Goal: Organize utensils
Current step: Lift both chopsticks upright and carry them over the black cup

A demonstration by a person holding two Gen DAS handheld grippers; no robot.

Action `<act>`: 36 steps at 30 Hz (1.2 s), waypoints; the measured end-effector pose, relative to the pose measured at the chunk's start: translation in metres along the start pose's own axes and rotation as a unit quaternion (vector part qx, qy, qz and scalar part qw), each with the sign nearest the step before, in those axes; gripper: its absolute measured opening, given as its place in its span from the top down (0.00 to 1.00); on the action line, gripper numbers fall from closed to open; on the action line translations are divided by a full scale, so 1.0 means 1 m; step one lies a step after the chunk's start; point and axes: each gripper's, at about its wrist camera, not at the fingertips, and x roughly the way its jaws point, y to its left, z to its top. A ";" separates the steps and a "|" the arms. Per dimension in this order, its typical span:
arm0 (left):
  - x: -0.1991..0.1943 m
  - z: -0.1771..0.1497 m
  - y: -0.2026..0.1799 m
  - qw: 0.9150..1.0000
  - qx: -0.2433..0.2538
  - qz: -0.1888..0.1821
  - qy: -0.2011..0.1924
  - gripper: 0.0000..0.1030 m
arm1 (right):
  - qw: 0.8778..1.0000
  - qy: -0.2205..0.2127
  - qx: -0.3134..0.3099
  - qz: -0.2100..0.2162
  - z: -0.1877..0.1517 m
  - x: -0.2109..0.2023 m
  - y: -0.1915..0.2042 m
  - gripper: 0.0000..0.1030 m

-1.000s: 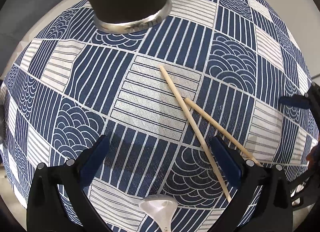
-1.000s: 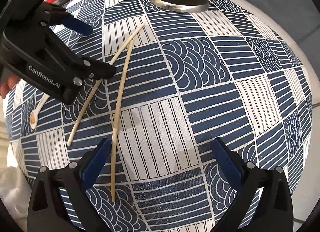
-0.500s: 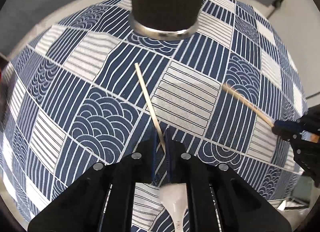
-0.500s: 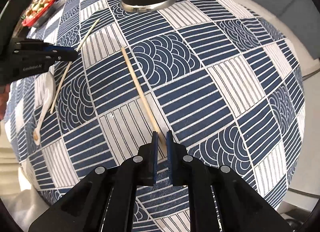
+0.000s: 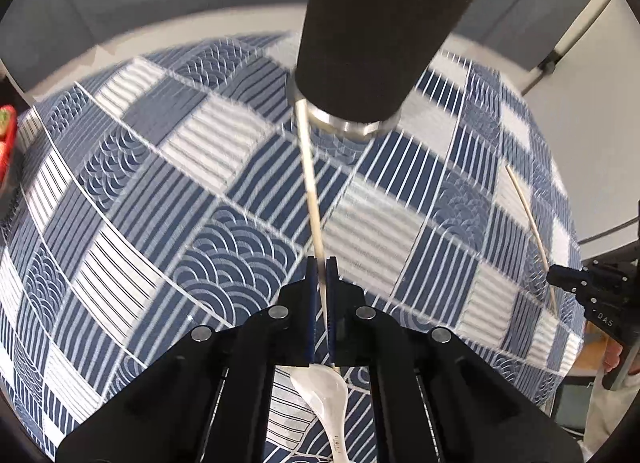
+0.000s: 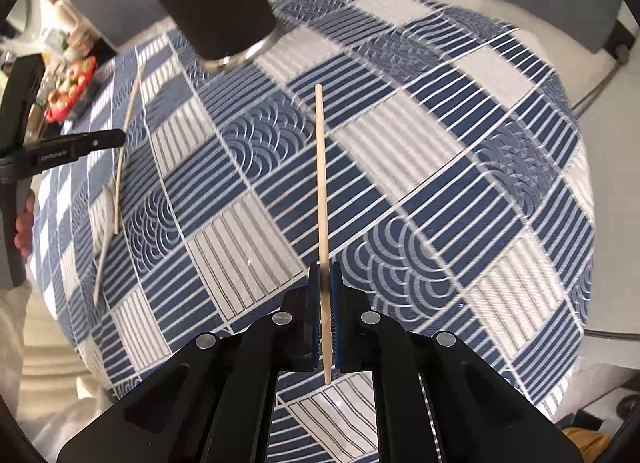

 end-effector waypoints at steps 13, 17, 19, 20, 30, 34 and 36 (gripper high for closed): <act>-0.084 0.046 -0.009 0.993 0.001 0.011 -0.114 0.96 | 0.993 -0.116 0.019 0.006 0.033 -0.098 -0.007 0.96; -0.109 0.058 -0.013 0.991 0.010 0.017 -0.135 0.96 | 0.988 -0.153 0.008 0.011 0.053 -0.125 0.003 0.96; -0.123 0.066 -0.014 0.989 0.011 0.012 -0.146 0.96 | 0.985 -0.174 0.006 0.019 0.063 -0.137 0.009 0.96; -0.129 0.071 -0.015 0.988 0.010 0.009 -0.152 0.96 | 0.982 -0.187 0.005 0.024 0.069 -0.144 0.013 0.96; -0.178 0.113 -0.030 0.978 0.039 -0.001 -0.207 0.96 | 0.928 -0.360 -0.040 0.084 0.101 -0.198 0.048 0.96; -0.194 0.128 -0.035 0.970 0.041 -0.002 -0.241 0.96 | 0.916 -0.381 -0.057 0.113 0.122 -0.196 0.056 0.96; -0.198 0.135 -0.037 0.967 0.045 -0.006 -0.251 0.96 | 0.913 -0.383 -0.060 0.127 0.134 -0.190 0.059 0.96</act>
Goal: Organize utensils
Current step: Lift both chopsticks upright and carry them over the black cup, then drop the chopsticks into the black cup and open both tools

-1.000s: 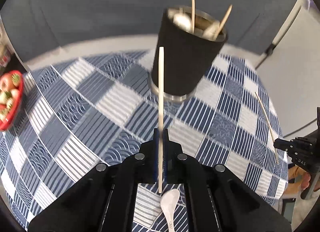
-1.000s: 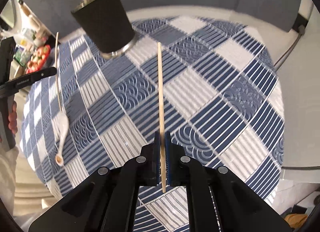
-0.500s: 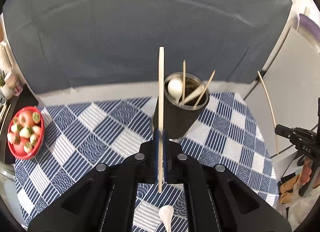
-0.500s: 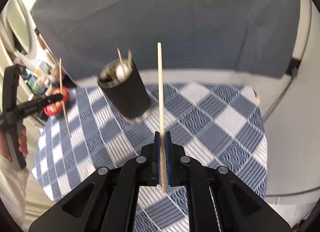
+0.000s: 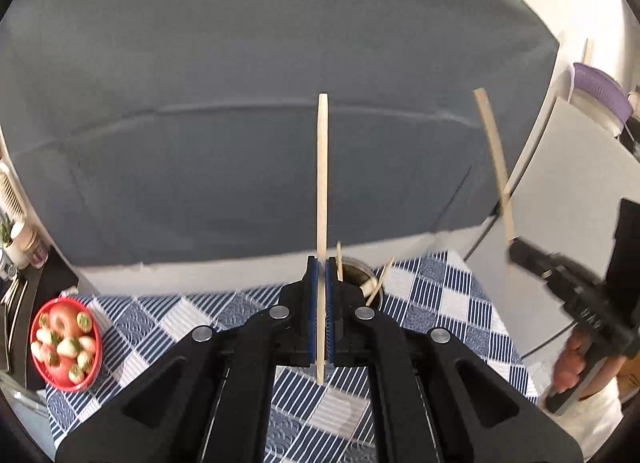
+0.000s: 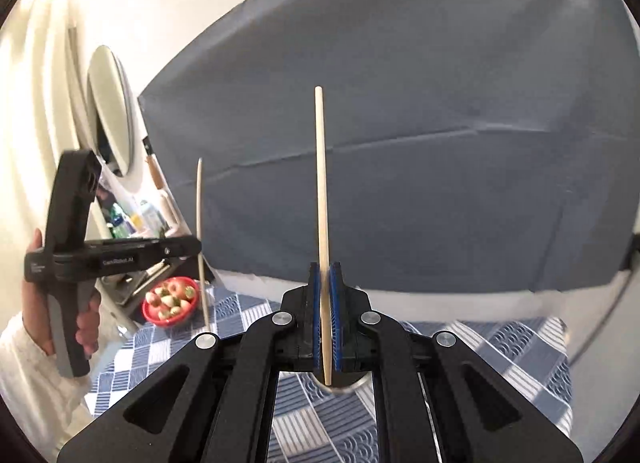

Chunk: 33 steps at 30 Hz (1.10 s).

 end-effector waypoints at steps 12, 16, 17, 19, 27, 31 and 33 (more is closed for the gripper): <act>0.053 0.019 0.003 0.997 -0.017 -0.068 -0.020 0.96 | 0.996 0.007 0.015 0.087 -0.004 0.081 -0.003 0.95; 0.078 0.019 0.005 0.997 -0.016 -0.080 -0.009 0.96 | 0.994 0.008 0.024 0.110 -0.013 0.103 -0.010 0.95; 0.083 0.018 0.007 0.997 -0.016 -0.079 -0.007 0.96 | 0.993 0.009 0.027 0.114 -0.017 0.112 -0.012 0.95; 0.095 0.014 0.009 0.997 -0.018 -0.075 -0.002 0.96 | 0.992 0.011 0.037 0.116 -0.024 0.124 -0.019 0.95; 0.136 -0.007 0.025 0.993 -0.049 -0.101 0.032 0.96 | 0.992 0.025 0.066 0.108 -0.053 0.158 -0.031 0.95; 0.146 -0.016 0.026 0.993 -0.044 -0.097 0.042 0.96 | 0.992 0.033 0.076 0.099 -0.066 0.163 -0.037 0.95; 0.147 -0.018 0.024 0.994 -0.042 -0.095 0.044 0.96 | 0.992 0.037 0.076 0.094 -0.071 0.163 -0.036 0.95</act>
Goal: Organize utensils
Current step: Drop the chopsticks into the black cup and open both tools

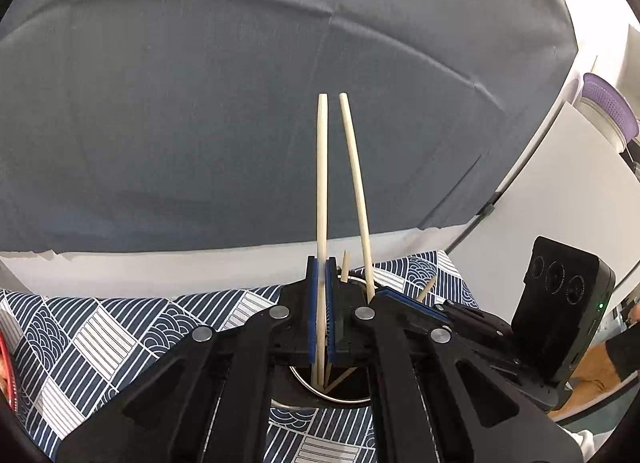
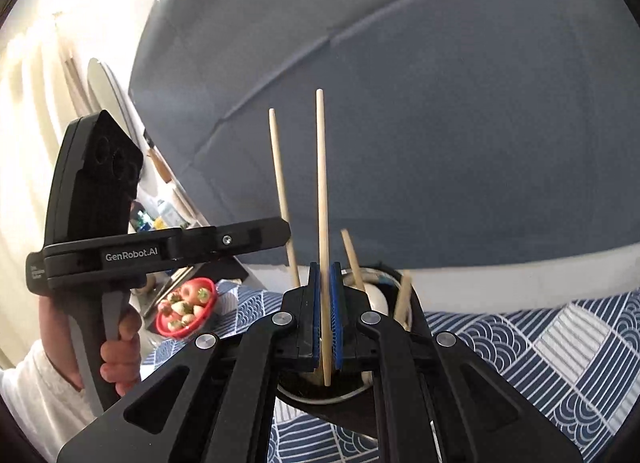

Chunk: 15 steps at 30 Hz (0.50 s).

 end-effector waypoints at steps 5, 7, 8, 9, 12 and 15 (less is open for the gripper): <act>0.002 -0.011 -0.004 1.000 0.009 0.007 0.010 0.96 | 1.000 0.018 -0.008 -0.013 -0.011 0.002 0.006 0.95; -0.001 -0.015 -0.001 1.000 0.012 0.011 0.012 0.96 | 1.000 0.023 -0.010 -0.016 -0.011 -0.002 0.004 0.95; -0.003 -0.017 0.000 1.000 0.013 0.012 0.011 0.96 | 0.999 0.027 -0.013 -0.020 -0.012 -0.002 0.005 0.95; -0.003 -0.018 0.001 1.000 0.012 0.008 0.012 0.96 | 0.999 0.030 -0.018 -0.024 -0.013 -0.003 0.006 0.95; -0.007 -0.023 0.001 1.000 0.013 0.003 0.015 0.96 | 0.998 0.038 -0.030 -0.042 -0.017 -0.005 0.009 0.95; -0.012 -0.030 -0.003 1.000 0.020 0.006 0.016 0.96 | 0.997 0.044 -0.041 -0.051 -0.020 -0.007 0.015 0.95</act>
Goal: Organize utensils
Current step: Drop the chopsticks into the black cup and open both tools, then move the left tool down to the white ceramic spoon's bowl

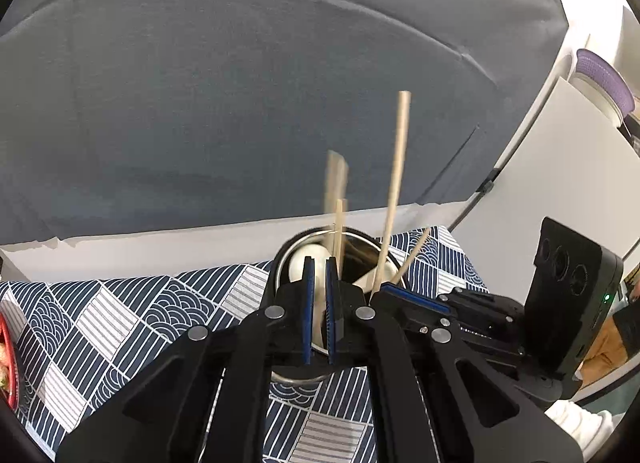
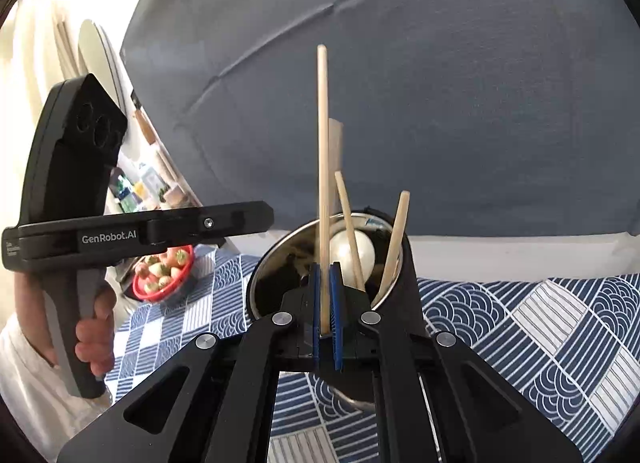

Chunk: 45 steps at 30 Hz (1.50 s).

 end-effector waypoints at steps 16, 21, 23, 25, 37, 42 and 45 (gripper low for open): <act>-0.049 -0.048 0.008 0.995 -0.010 0.094 -0.013 0.20 | 0.996 0.001 -0.047 -0.071 -0.006 -0.054 0.026 0.18; -0.061 -0.078 0.019 0.993 -0.024 0.112 0.008 0.13 | 0.996 0.021 -0.036 -0.076 -0.016 -0.062 0.025 0.17; -0.066 -0.092 0.023 0.992 -0.028 0.119 0.018 0.12 | 0.996 0.032 -0.033 -0.080 -0.022 -0.063 0.025 0.17; -0.072 -0.106 0.025 0.991 -0.030 0.124 0.029 0.11 | 0.994 0.041 -0.039 -0.090 -0.030 -0.062 0.027 0.17; -0.077 -0.195 0.039 0.987 -0.064 0.114 0.096 0.11 | 0.989 0.107 -0.054 -0.087 -0.078 -0.059 0.042 0.16; -0.075 -0.227 0.034 0.985 -0.070 0.104 0.118 0.11 | 0.987 0.132 -0.052 -0.072 -0.094 -0.054 0.048 0.16; -0.071 -0.247 0.030 0.983 -0.062 0.104 0.138 0.11 | 0.985 0.151 -0.062 -0.062 -0.104 -0.049 0.056 0.16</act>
